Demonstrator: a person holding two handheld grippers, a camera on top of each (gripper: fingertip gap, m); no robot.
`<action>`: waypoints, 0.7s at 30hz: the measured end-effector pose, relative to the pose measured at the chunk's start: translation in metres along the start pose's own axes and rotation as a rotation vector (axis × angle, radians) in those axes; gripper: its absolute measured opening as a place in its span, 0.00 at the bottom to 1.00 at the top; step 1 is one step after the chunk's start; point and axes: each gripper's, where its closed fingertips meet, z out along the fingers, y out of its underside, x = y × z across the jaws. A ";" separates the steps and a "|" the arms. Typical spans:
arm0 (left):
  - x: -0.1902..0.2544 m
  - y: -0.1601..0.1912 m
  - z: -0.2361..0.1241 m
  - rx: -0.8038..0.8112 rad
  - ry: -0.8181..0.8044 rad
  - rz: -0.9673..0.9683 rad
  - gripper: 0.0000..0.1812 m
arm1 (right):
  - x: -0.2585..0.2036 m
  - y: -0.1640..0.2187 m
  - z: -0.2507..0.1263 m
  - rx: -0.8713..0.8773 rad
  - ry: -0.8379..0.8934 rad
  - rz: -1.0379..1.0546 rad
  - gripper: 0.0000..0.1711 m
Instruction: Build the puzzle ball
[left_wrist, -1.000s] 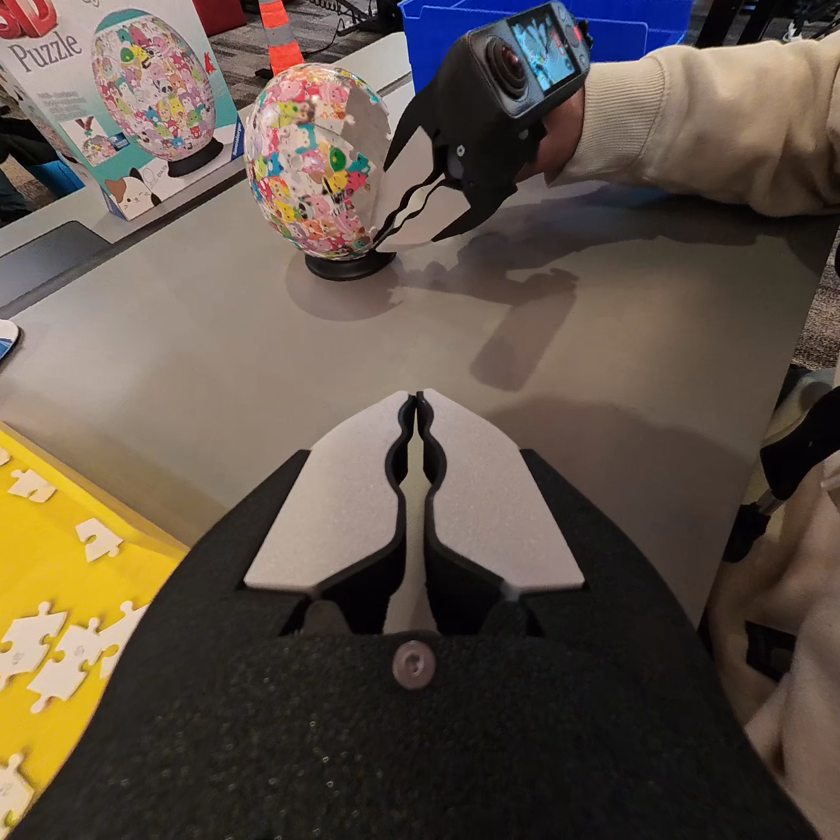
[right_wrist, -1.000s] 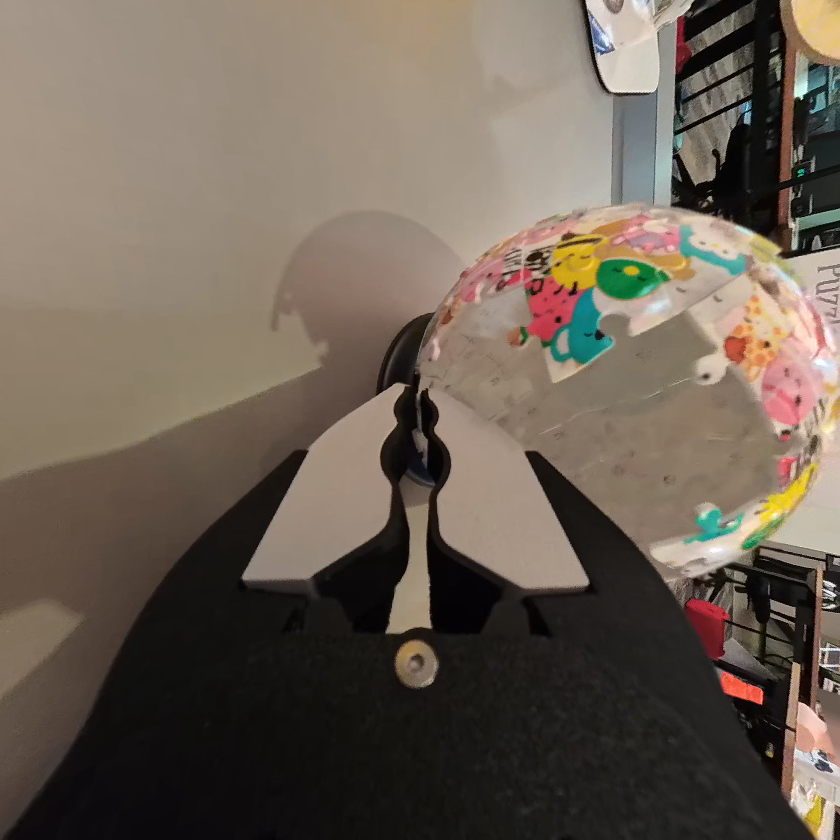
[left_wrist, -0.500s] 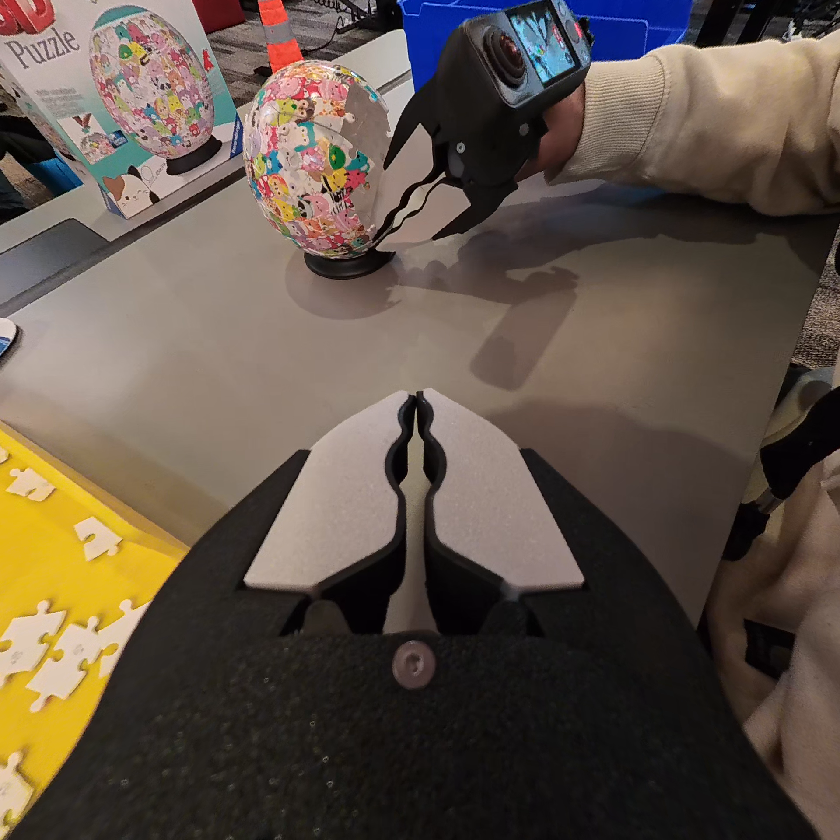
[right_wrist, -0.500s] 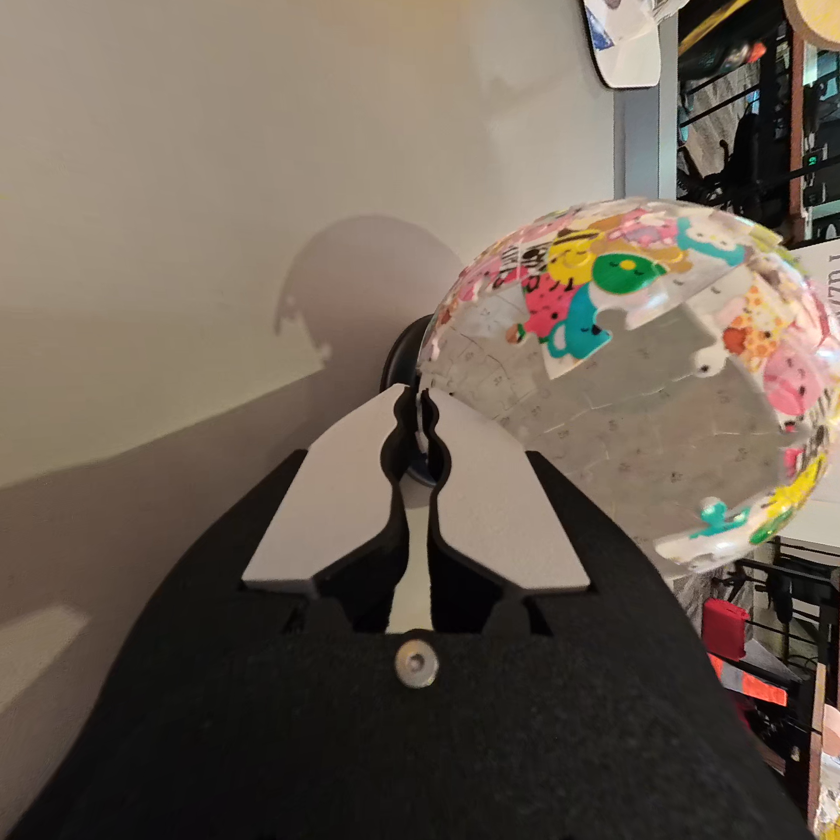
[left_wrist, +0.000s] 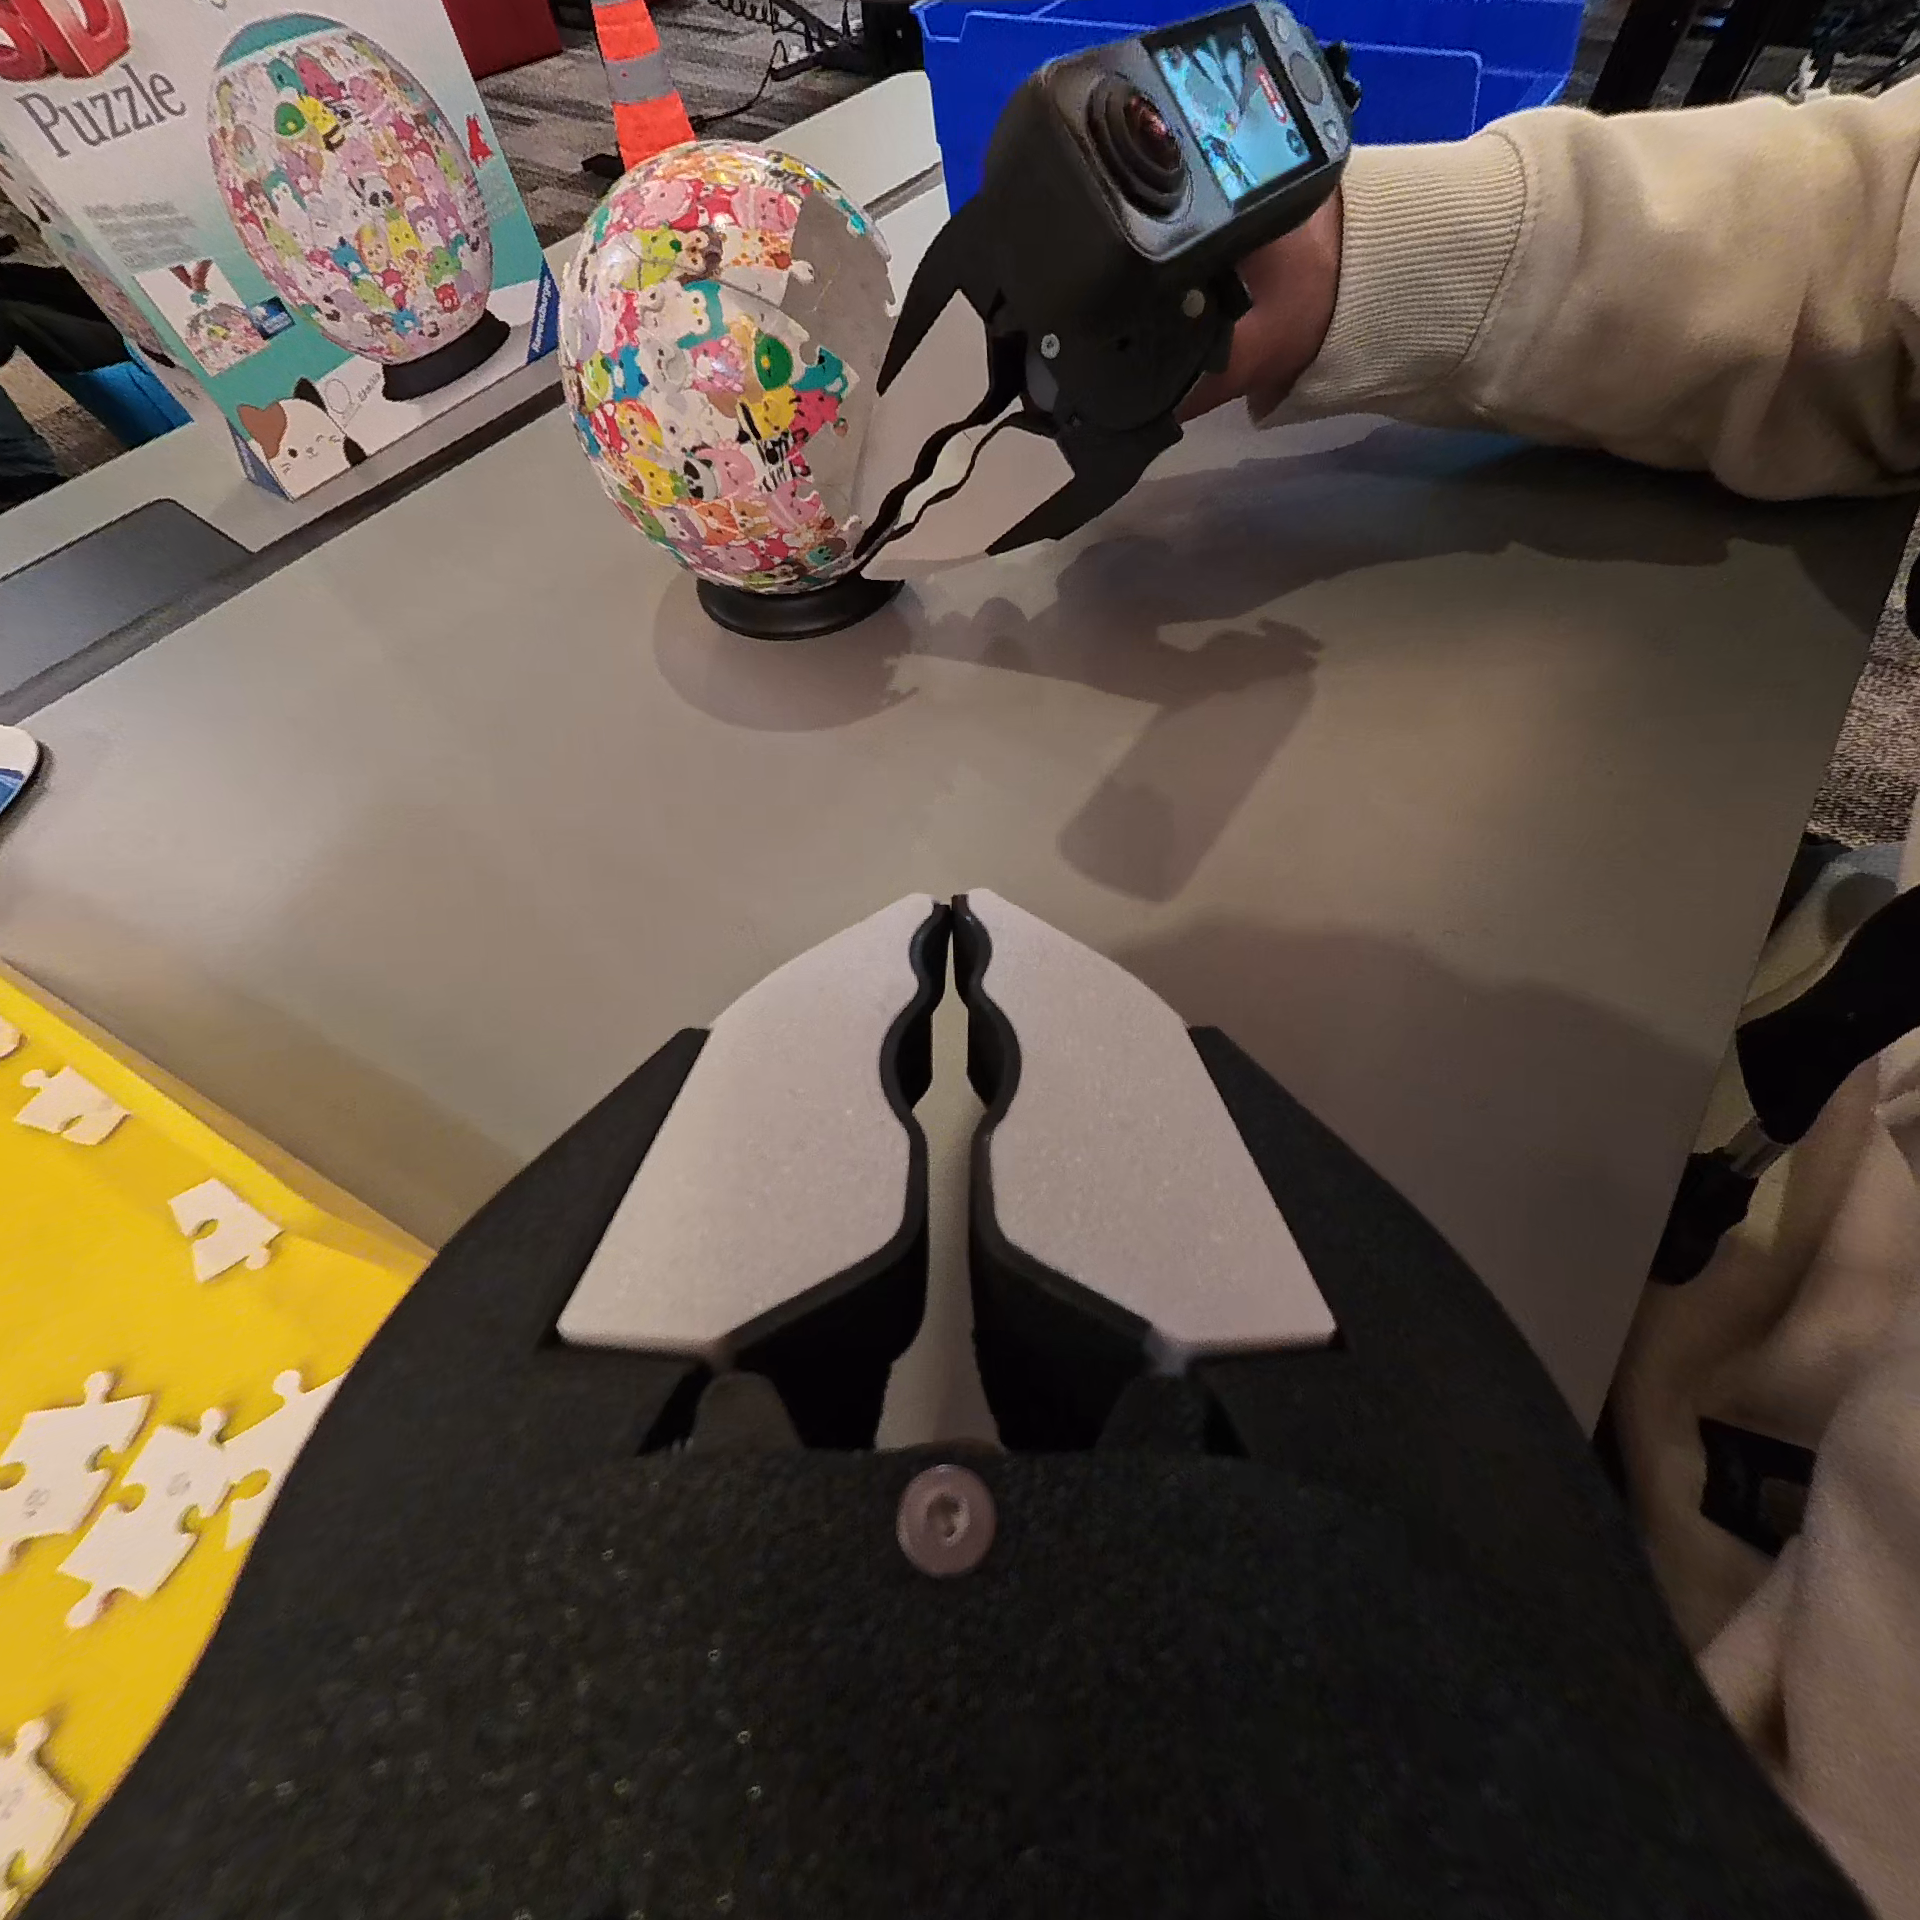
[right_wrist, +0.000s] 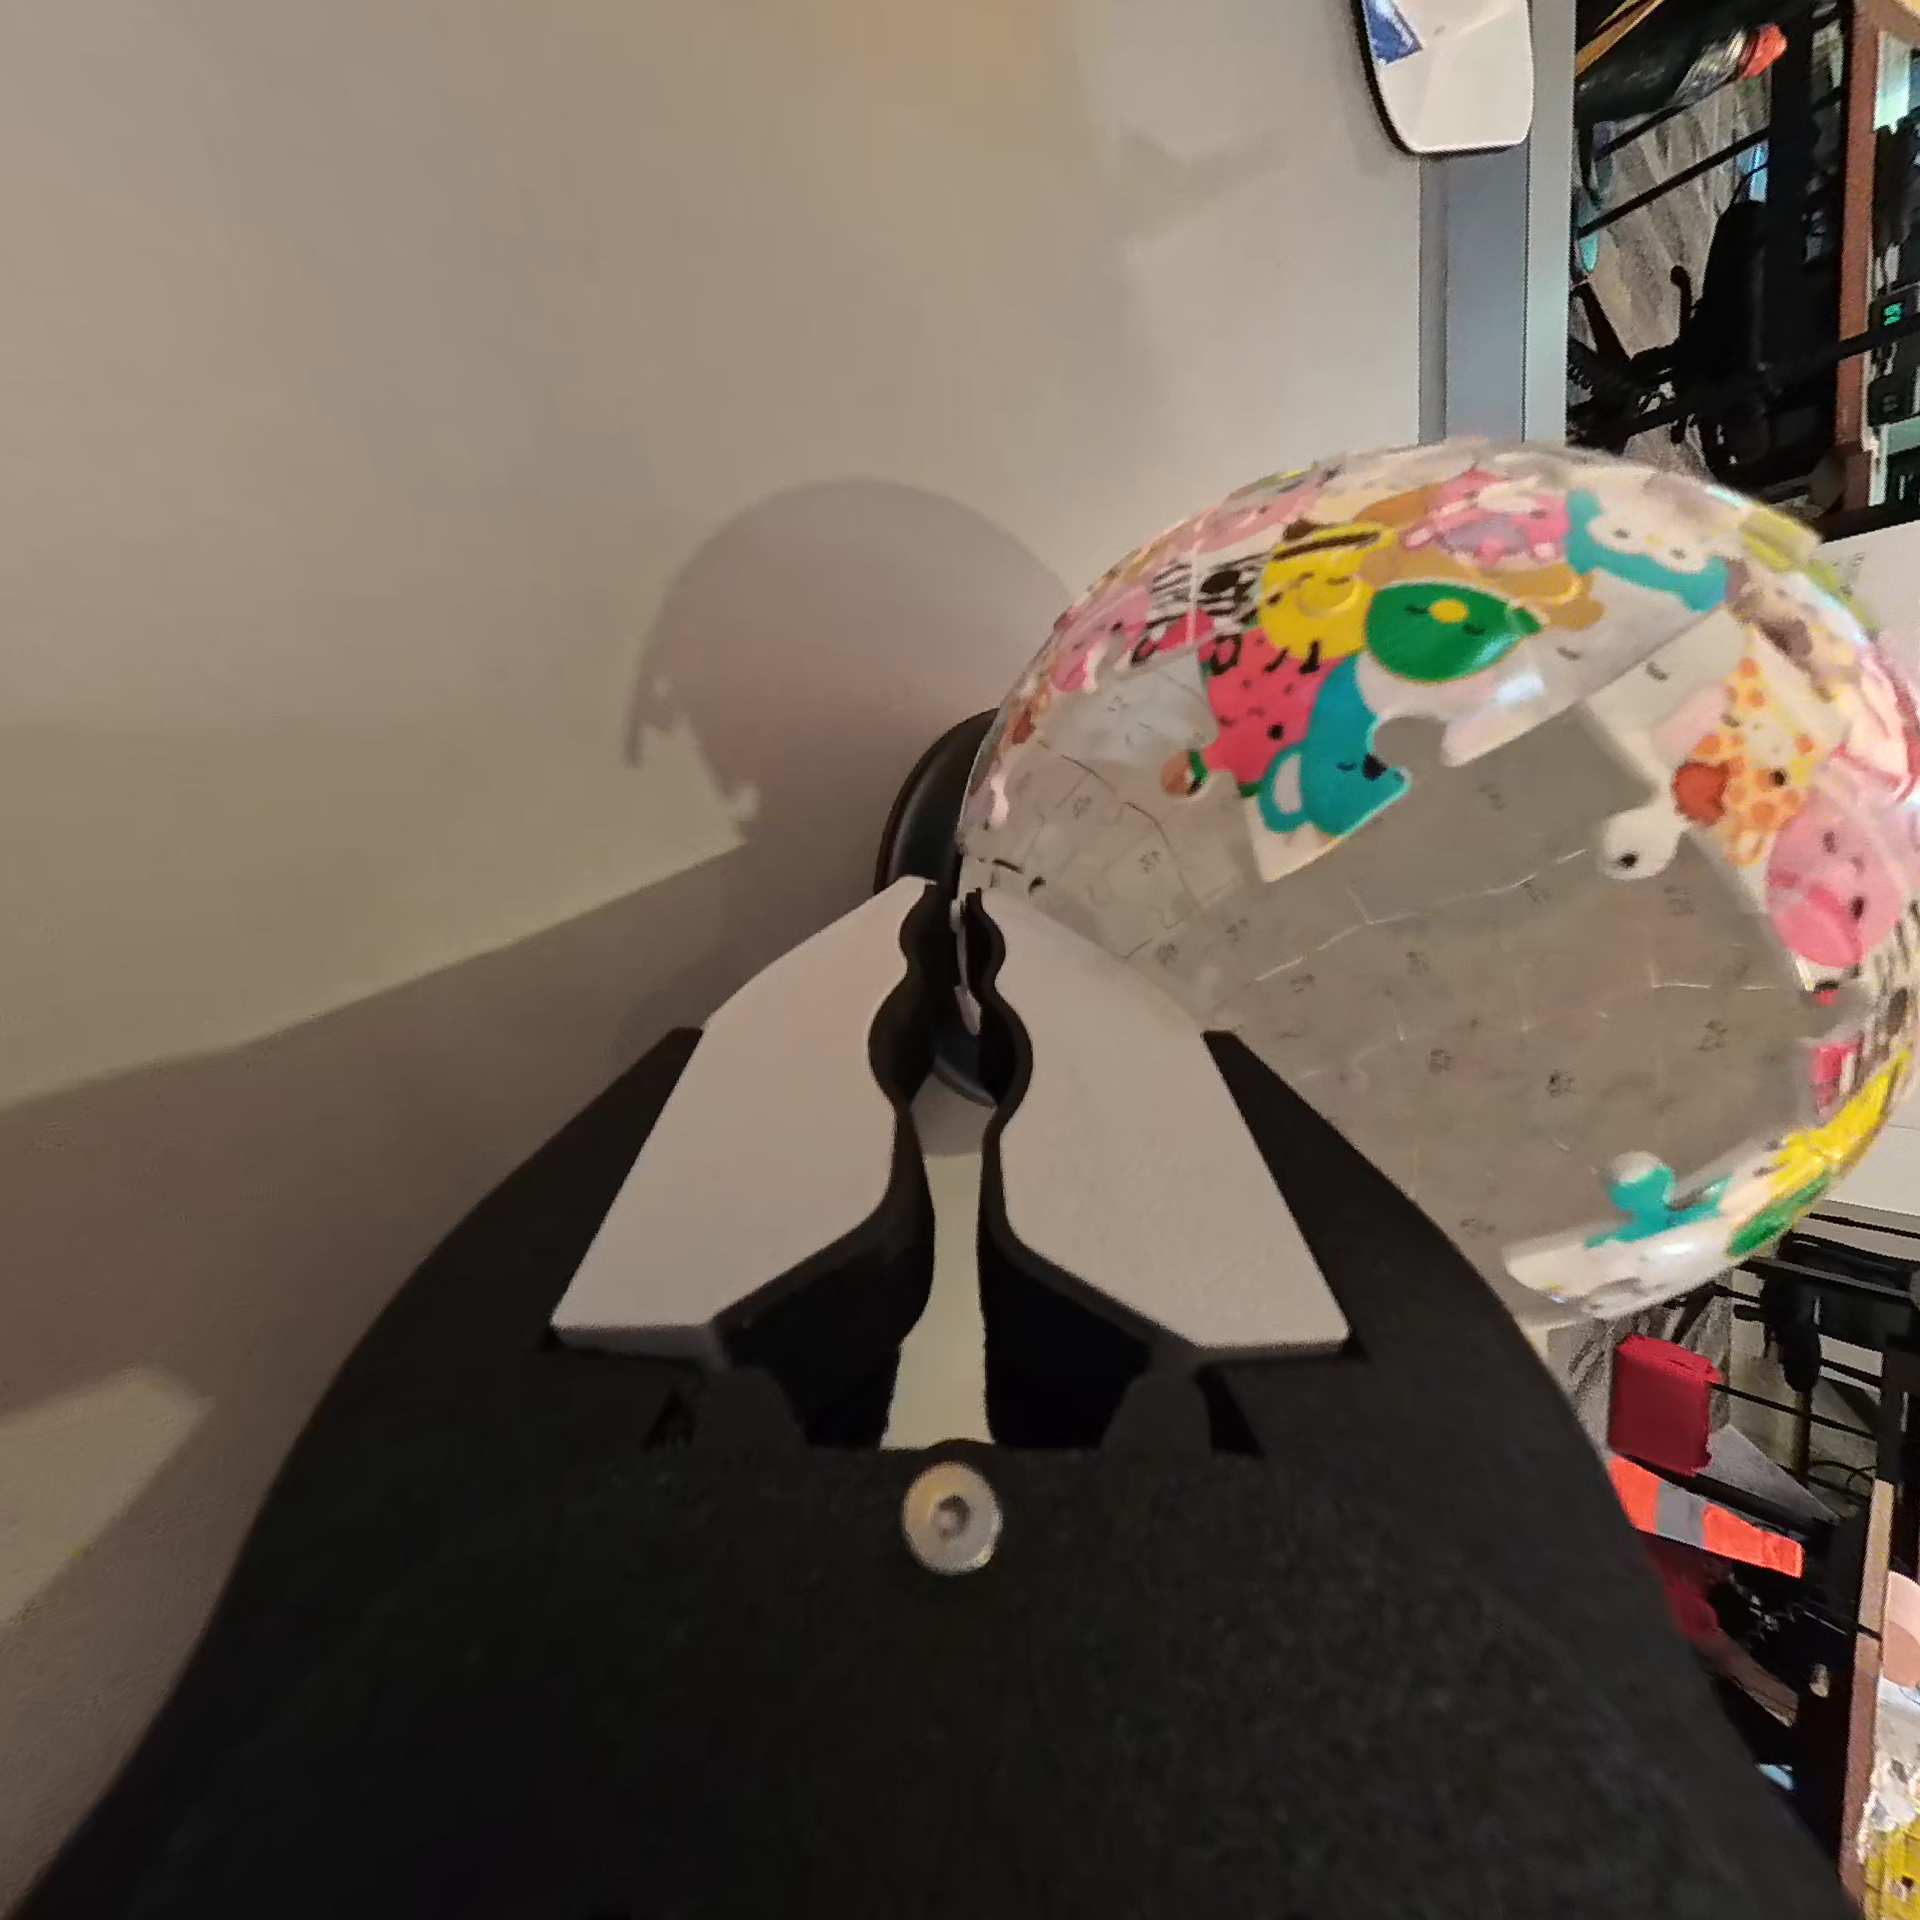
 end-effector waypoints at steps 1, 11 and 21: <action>0.000 0.000 0.000 0.000 0.000 0.000 0.00 | 0.000 0.000 0.000 0.000 0.000 -0.003 0.01; 0.000 0.000 0.000 -0.002 0.000 0.002 0.00 | -0.001 -0.001 -0.002 0.013 0.007 -0.034 0.01; 0.001 0.000 0.000 0.000 -0.001 0.003 0.00 | 0.001 0.001 -0.002 0.078 0.039 -0.121 0.01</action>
